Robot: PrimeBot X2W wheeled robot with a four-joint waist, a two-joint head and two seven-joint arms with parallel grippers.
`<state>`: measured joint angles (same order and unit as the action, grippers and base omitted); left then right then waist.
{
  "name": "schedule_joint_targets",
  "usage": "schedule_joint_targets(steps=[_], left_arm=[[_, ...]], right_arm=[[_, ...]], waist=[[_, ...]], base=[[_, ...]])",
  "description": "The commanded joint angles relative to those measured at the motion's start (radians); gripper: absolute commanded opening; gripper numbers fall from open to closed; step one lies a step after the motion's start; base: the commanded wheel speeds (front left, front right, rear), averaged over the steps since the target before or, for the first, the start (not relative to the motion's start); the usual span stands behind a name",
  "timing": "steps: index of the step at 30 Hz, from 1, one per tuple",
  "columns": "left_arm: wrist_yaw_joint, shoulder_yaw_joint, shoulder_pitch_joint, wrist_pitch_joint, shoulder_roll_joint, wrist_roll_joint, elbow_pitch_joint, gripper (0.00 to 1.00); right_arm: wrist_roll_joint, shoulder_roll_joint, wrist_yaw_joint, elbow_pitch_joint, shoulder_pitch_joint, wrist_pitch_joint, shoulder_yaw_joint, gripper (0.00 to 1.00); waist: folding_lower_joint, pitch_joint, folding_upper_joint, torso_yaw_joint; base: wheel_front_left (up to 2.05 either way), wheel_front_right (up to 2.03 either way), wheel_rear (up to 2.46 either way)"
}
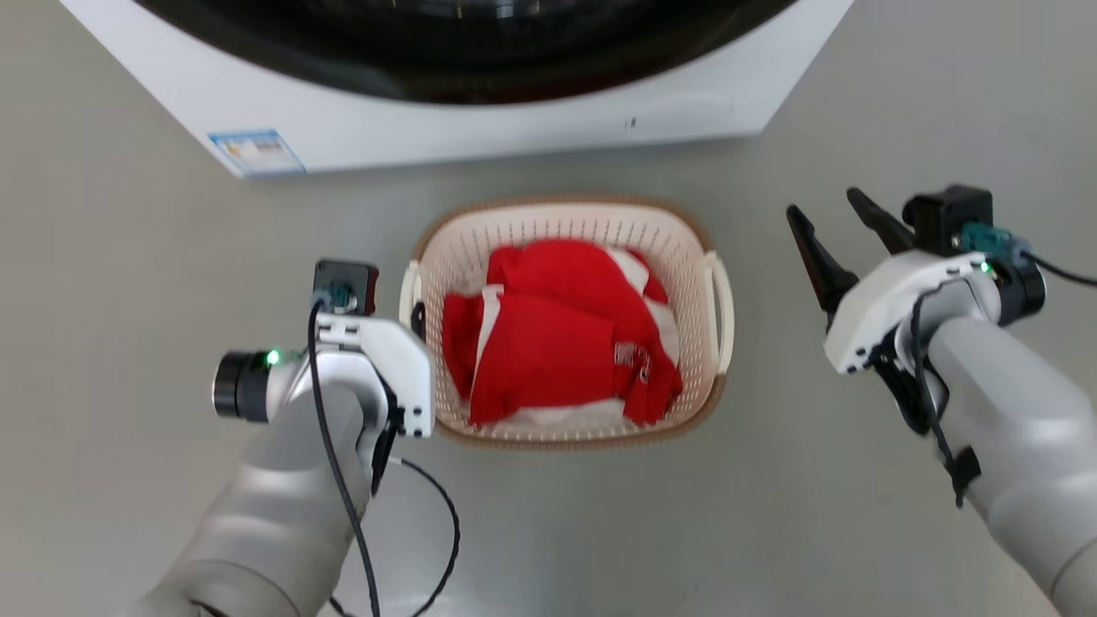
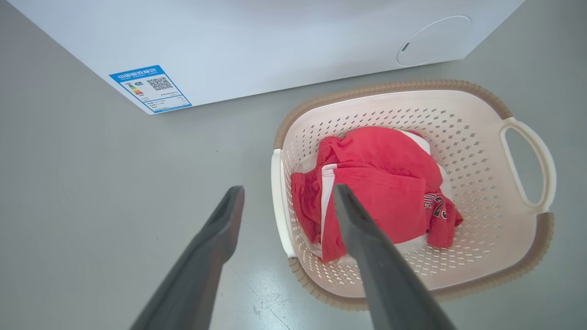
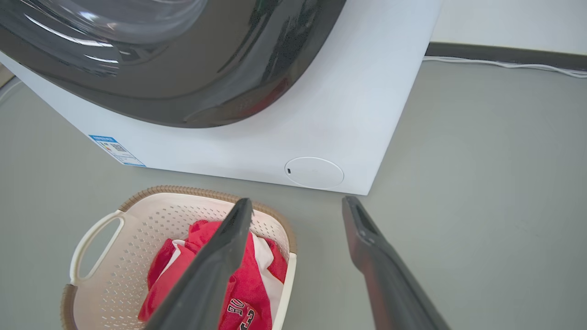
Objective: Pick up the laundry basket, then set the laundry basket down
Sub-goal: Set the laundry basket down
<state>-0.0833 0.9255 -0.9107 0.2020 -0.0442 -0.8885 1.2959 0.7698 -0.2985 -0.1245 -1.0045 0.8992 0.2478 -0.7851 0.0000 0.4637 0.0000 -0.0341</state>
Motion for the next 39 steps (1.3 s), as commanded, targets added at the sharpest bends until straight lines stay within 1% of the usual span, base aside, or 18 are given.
schedule_joint_targets(steps=[1, 3, 4, 8, 11, 14, 17, 21, 25, 28, 29, 33, 34, 39], left_arm=[[0.016, -0.020, 0.024, 0.027, -0.028, -0.012, -0.005, 1.00], [0.026, -0.023, 0.049, 0.043, -0.031, -0.012, -0.008, 1.00], [0.026, -0.023, 0.049, 0.043, -0.031, -0.012, -0.008, 1.00], [0.029, -0.040, 0.099, 0.057, -0.045, -0.014, -0.023, 1.00], [0.019, -0.066, 0.132, 0.059, -0.068, -0.001, -0.079, 1.00], [0.000, -0.103, 0.188, 0.059, -0.100, 0.030, -0.157, 1.00], [-0.024, -0.156, 0.259, 0.059, -0.132, 0.062, -0.237, 1.00], [-0.035, -0.224, 0.363, 0.060, -0.164, 0.110, -0.337, 1.00], [-0.050, -0.297, 0.451, 0.060, -0.191, 0.165, -0.441, 1.00], [-0.067, -0.365, 0.512, 0.060, -0.207, 0.204, -0.523, 1.00], [-0.075, -0.406, 0.553, 0.060, -0.213, 0.231, -0.574, 1.00], [-0.087, -0.482, 0.631, 0.060, -0.216, 0.281, -0.671, 1.00], [-0.091, -0.534, 0.685, 0.060, -0.214, 0.315, -0.735, 1.00], [-0.086, -0.608, 0.760, 0.060, -0.201, 0.366, -0.818, 1.00]], right_arm=[[-0.051, -0.008, -0.006, 0.034, -0.071, 0.014, 0.046, 1.00], [-0.108, -0.009, -0.006, 0.061, -0.115, 0.014, 0.105, 1.00], [-0.108, -0.009, -0.006, 0.061, -0.115, 0.014, 0.105, 1.00], [-0.205, -0.010, -0.006, 0.118, -0.210, 0.014, 0.212, 1.00], [-0.261, -0.014, -0.006, 0.162, -0.282, 0.014, 0.281, 1.00], [-0.312, -0.017, -0.006, 0.207, -0.349, 0.014, 0.336, 1.00], [-0.356, -0.012, -0.006, 0.255, -0.417, 0.014, 0.393, 1.00], [-0.413, 0.002, -0.006, 0.323, -0.503, 0.014, 0.453, 1.00], [-0.459, 0.012, -0.006, 0.401, -0.570, 0.014, 0.516, 1.00], [-0.486, 0.020, -0.006, 0.452, -0.615, 0.014, 0.556, 1.00], [-0.501, 0.024, -0.006, 0.478, -0.642, 0.014, 0.579, 1.00], [-0.524, 0.038, -0.006, 0.522, -0.693, 0.014, 0.622, 1.00], [-0.539, 0.048, -0.006, 0.553, -0.731, 0.014, 0.649, 1.00], [-0.571, 0.071, -0.006, 0.603, -0.788, 0.014, 0.708, 1.00]], waist=[[0.0000, -0.102, 0.0000, -0.003], [0.0000, -0.141, 0.0000, -0.003], [0.0000, -0.141, 0.0000, -0.003], [0.0000, -0.213, 0.0000, -0.002], [0.0000, -0.262, 0.0000, 0.004], [0.0000, -0.311, 0.0000, 0.005], [0.0000, -0.360, 0.0000, 0.005], [0.0000, -0.414, 0.0000, 0.003], [0.0000, -0.445, 0.0000, 0.003], [0.0000, -0.459, 0.0000, 0.003], [0.0000, -0.467, 0.0000, 0.005], [0.0000, -0.483, 0.0000, 0.010], [0.0000, -0.494, 0.0000, 0.014], [0.0000, -0.511, 0.0000, 0.021]], base=[[0.00, 0.00, 0.00], [0.00, 0.00, 0.00], [0.00, 0.00, 0.00], [0.00, 0.00, 0.00], [0.00, 0.00, 0.00], [0.00, 0.00, 0.00], [0.00, 0.00, 0.00], [0.00, 0.00, 0.00], [0.00, 0.00, 0.00], [0.00, 0.00, 0.00], [0.00, 0.00, 0.00], [0.00, 0.00, 0.00], [0.00, 0.00, 0.00], [0.00, 0.00, 0.00]])
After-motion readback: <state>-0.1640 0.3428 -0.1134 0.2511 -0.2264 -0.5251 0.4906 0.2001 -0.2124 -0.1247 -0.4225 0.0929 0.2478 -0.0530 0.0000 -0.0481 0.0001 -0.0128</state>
